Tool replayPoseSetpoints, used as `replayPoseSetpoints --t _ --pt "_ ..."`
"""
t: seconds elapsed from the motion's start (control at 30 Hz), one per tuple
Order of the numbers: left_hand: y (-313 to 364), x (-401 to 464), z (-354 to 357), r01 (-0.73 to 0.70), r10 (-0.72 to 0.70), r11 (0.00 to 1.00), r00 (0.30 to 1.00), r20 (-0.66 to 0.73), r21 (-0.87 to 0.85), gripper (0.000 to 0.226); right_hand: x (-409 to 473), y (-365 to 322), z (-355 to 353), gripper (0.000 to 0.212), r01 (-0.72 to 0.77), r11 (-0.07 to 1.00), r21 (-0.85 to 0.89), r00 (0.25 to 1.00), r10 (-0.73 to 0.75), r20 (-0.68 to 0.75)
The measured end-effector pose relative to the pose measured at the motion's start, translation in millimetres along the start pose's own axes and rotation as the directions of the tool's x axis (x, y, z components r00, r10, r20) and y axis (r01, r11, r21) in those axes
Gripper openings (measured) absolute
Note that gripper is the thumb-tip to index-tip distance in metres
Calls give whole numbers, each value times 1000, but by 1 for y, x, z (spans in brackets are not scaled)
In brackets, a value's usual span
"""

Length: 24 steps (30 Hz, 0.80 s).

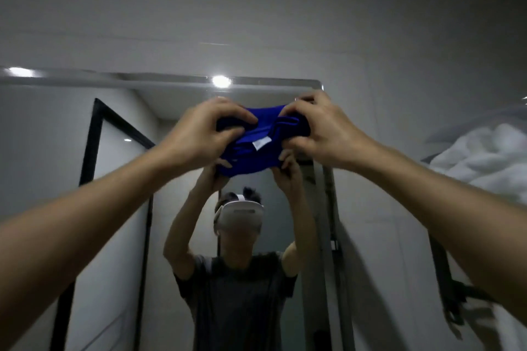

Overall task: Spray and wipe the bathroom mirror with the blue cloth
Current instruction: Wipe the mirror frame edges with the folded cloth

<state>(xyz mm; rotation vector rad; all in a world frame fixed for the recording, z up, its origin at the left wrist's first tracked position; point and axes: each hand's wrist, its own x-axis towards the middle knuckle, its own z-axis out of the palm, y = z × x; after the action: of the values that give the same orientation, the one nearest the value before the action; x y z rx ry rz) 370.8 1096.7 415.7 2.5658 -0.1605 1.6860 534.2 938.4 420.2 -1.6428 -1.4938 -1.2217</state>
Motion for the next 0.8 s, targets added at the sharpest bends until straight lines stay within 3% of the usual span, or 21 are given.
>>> replayPoseSetpoints --t 0.2,0.47,0.6,0.67,0.8 --pt "-2 88 15 -148 163 971 985 -65 188 27 53 50 -11 40 45 987 -154 982 -71 -173" --pt "-9 148 58 -206 307 859 940 -151 470 28 86 86 -4 43 -129 938 -323 967 46 -251" --pt "-11 153 62 -214 390 594 920 -45 776 43 96 87 0 49 -87 824 -560 963 -74 -259" --pt "-9 152 62 -249 374 508 926 49 824 54 99 85 -3 42 -40 805 -592 972 -105 -209" --pt "-14 147 64 -246 253 659 963 99 711 45 97 91 -4 50 -19 884 -466 993 -38 -113"
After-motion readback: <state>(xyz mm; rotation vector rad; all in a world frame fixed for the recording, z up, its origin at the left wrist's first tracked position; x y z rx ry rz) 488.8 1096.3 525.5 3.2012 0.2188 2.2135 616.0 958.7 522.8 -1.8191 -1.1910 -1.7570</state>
